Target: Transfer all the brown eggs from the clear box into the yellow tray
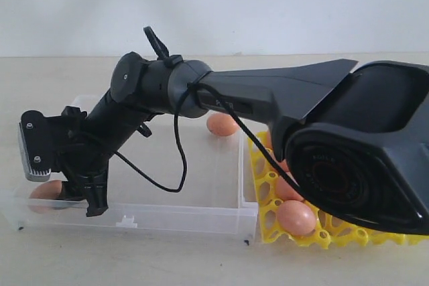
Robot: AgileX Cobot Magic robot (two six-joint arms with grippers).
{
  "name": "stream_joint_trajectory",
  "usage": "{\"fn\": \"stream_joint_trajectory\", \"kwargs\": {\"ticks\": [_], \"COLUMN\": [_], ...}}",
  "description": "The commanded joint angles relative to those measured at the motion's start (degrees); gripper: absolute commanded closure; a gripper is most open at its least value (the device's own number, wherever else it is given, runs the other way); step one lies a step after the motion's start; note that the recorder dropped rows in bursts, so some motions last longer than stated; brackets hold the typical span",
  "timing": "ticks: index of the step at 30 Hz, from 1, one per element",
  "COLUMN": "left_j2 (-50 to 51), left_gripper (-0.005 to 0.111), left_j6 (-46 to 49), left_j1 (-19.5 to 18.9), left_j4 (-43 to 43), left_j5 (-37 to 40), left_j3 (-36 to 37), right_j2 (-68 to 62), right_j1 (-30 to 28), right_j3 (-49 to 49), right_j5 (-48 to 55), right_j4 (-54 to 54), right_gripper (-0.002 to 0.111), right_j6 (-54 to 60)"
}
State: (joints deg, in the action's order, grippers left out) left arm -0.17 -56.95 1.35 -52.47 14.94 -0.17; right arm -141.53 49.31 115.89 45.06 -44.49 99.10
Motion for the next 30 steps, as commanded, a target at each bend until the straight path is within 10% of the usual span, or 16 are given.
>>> {"fn": "stream_joint_trajectory", "kwargs": {"ticks": [1, 6, 11, 30], "left_j2": [0.2, 0.2, 0.2, 0.2], "left_gripper": [0.111, 0.111, 0.111, 0.111], "left_j6": [-0.4, -0.4, -0.4, -0.4], "left_j1": [0.4, 0.4, 0.4, 0.4], "left_j4": [-0.1, -0.1, -0.1, 1.2], "left_j5": [-0.2, -0.1, -0.1, -0.8], "left_j3": [0.2, 0.2, 0.2, 0.2], "right_j2": [-1.8, -2.3, -2.3, 5.0], "right_j1": [-0.1, -0.1, -0.1, -0.3], "right_j3": [0.1, 0.1, 0.1, 0.1], "right_j5": [-3.6, -6.5, -6.7, -19.2], "right_j4": [0.0, -0.1, -0.2, 0.2], "right_gripper": [0.049, 0.061, 0.108, 0.106], "right_j6": [2.0, 2.0, 0.3, -20.5]}}
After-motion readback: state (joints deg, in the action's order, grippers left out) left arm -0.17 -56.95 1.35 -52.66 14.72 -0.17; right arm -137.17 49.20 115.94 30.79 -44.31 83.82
